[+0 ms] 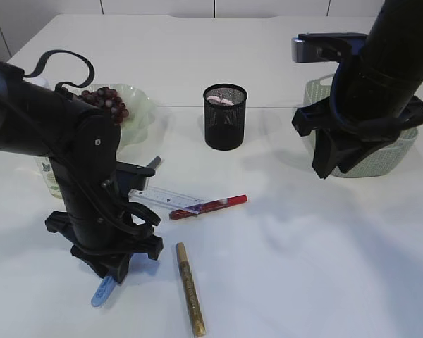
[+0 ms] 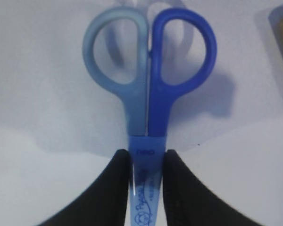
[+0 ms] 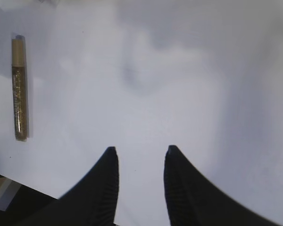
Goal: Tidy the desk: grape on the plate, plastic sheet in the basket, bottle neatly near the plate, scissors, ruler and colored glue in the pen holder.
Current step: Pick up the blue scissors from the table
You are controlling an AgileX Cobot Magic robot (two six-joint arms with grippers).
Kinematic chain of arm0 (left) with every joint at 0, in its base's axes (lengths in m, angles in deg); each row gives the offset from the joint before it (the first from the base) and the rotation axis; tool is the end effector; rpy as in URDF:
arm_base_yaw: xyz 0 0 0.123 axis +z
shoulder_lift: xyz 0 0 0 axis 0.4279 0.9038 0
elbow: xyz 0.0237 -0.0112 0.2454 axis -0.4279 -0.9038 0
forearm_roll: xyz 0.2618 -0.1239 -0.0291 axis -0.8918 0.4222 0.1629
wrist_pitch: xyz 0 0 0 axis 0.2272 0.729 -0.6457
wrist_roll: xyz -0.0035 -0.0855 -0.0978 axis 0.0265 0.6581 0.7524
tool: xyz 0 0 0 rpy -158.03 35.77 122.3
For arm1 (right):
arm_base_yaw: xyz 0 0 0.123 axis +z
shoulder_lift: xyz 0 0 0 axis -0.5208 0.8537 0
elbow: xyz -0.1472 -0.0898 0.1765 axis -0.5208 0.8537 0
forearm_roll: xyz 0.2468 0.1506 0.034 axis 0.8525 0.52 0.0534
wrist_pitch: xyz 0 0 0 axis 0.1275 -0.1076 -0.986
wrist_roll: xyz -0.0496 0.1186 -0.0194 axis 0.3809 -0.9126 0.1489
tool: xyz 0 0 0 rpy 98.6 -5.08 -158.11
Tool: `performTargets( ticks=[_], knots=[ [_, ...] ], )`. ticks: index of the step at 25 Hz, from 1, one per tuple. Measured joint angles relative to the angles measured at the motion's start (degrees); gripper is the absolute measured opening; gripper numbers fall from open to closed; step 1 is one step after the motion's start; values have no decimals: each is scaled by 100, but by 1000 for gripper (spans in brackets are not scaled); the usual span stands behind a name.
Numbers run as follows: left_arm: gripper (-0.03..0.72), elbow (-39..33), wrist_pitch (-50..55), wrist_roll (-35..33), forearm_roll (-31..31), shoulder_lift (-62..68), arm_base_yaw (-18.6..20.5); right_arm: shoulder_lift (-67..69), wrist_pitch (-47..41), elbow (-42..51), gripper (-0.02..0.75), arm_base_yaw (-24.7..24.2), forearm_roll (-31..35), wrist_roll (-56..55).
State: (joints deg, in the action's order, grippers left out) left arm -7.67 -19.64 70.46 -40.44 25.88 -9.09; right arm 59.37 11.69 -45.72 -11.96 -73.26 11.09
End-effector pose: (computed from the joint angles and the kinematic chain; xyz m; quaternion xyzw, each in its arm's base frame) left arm 0.2911 -0.2003 0.0181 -0.1290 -0.9916 -0.0020 0.0102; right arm 0.3473 0.1397 0.1988 -0.1641 0.9811 0.0759 0.0696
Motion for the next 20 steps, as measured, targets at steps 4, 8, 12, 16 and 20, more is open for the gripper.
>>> performTargets(
  ticks=[4,8,12,16,20],
  knots=[
    [167,0,-21,0,0,-12,0,0,0,0,276,0,0,0],
    [167,0,-90,0,0,-149,0,0,0,0,276,0,0,0],
    [167,0,-90,0,0,-354,0,0,0,0,276,0,0,0],
    [167,0,-67,0,11,-606,0,0,0,0,276,0,0,0],
    [167,0,-67,0,11,-759,0,0,0,0,276,0,0,0]
  ],
)
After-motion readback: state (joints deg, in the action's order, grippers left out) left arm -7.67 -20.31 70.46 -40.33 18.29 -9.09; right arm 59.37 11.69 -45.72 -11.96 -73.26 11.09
